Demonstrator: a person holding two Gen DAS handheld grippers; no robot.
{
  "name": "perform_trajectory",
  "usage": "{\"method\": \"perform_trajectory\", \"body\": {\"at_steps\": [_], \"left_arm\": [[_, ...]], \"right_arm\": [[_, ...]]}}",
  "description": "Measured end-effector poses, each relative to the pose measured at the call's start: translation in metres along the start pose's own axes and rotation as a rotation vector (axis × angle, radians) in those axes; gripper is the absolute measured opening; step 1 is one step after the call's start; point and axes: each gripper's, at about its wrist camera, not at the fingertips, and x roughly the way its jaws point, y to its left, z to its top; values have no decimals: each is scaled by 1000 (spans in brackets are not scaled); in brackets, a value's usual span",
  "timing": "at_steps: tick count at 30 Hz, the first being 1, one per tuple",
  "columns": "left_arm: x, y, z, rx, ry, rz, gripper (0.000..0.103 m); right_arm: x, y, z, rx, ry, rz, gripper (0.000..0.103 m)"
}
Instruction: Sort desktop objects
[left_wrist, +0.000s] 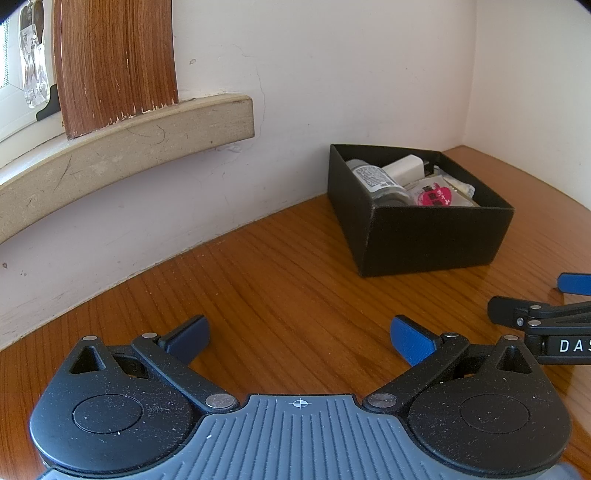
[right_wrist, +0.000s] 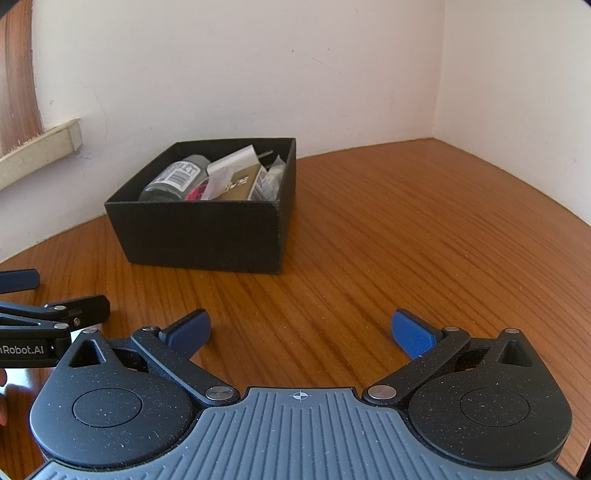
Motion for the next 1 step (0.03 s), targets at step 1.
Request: {"method": "perform_trajectory", "body": {"at_steps": [1], "left_arm": [[0, 0, 0, 0, 0, 0, 103]], "right_arm": [[0, 0, 0, 0, 0, 0, 103]]}}
